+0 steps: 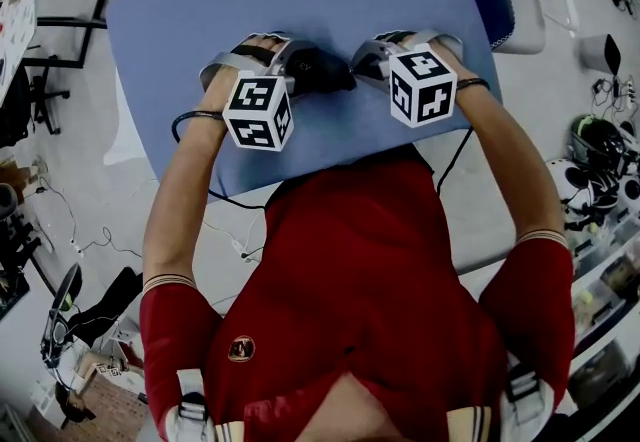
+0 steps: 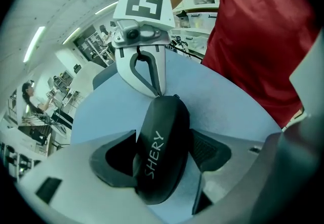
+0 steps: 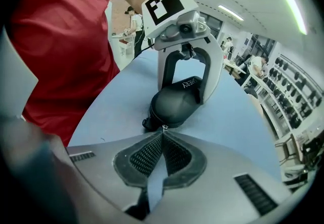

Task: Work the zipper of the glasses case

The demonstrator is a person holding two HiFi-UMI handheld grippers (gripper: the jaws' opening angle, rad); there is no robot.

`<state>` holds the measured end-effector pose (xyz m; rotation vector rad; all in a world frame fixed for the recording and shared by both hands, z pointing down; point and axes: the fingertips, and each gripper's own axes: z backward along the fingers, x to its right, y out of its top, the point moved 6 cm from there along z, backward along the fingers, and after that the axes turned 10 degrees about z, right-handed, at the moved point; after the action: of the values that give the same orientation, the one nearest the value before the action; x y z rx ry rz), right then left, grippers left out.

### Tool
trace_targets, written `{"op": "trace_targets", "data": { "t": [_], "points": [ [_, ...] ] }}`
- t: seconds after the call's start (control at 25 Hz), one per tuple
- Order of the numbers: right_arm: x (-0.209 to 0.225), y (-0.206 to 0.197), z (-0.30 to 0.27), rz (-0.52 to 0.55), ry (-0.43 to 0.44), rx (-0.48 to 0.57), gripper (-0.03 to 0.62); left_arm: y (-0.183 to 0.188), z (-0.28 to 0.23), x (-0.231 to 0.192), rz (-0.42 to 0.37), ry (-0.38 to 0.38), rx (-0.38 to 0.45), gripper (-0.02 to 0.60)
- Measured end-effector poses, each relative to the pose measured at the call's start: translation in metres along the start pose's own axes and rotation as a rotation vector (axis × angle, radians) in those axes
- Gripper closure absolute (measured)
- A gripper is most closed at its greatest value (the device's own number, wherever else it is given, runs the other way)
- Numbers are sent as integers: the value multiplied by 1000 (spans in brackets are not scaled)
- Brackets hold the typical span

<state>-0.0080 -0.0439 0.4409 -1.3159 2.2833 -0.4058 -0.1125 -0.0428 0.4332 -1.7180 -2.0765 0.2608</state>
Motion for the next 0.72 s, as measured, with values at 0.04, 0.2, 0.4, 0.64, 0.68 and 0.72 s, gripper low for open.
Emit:
{"op": "trace_targets", "data": {
  "t": [0.04, 0.2, 0.4, 0.64, 0.68, 0.72],
  "points": [
    [-2, -2, 1, -27, -6, 6, 597, 2, -2, 0, 10, 6, 5, 276],
    [-10, -1, 2, -109, -4, 38, 597, 1, -4, -1, 65, 36, 47, 276],
    [-19, 2, 1, -185, -34, 60, 597, 3, -6, -3, 99, 40, 69, 276],
    [-24, 5, -2, -326, -130, 78, 595, 6, -11, -8, 156, 67, 91, 276],
    [-26, 5, -3, -347, -149, 73, 596, 7, -12, -8, 163, 73, 92, 276],
    [-27, 6, -3, -369, -168, 69, 596, 8, -13, -8, 170, 78, 93, 276]
  ]
}}
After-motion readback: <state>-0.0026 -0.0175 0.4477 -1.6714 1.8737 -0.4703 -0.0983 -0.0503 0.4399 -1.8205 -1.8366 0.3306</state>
